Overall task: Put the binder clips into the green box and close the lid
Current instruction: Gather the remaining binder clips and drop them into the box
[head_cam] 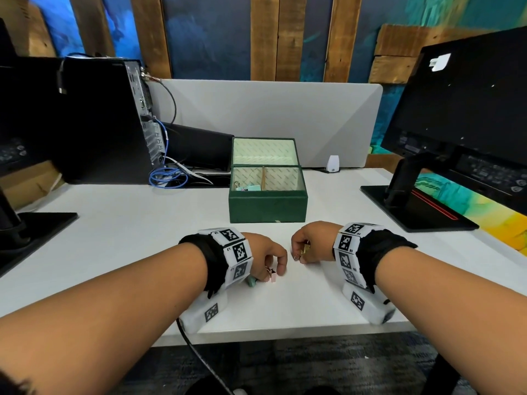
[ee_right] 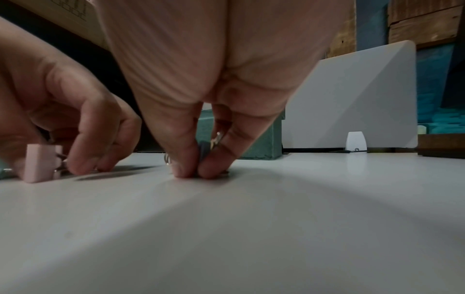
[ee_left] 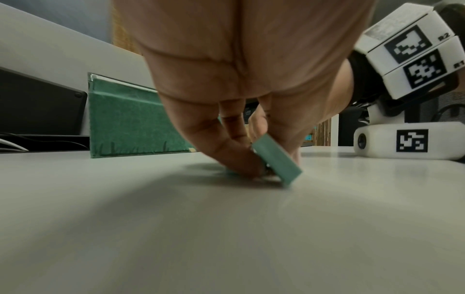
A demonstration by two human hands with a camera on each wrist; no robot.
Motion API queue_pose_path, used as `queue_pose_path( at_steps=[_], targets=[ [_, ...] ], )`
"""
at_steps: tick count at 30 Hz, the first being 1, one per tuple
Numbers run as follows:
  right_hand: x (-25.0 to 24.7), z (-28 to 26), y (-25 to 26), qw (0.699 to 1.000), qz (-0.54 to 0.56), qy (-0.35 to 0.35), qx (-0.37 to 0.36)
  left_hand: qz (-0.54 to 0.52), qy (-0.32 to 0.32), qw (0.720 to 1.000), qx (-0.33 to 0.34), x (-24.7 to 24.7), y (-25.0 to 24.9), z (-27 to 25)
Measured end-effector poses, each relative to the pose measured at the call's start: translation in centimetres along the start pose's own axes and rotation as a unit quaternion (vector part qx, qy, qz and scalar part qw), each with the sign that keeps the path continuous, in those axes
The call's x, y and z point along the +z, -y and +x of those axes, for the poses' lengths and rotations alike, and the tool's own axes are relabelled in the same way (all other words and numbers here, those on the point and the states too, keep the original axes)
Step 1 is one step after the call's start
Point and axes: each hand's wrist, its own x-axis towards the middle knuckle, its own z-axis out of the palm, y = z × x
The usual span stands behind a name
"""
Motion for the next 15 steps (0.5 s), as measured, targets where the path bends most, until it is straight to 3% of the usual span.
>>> queue_pose_path(
  at_steps=[7, 15],
  targets=[
    [-0.03, 0.02, -0.23, 1.000, 0.000, -0.002, 0.006, 0.010, 0.004, 1.000, -0.005, -0.17, -0.28, -0.44],
    [-0.18, -0.09, -0.28, 1.000, 0.005, -0.012, 0.013, -0.018, -0.047, 0.998, -0.027, -0.39, 0.19, -0.64]
  ],
)
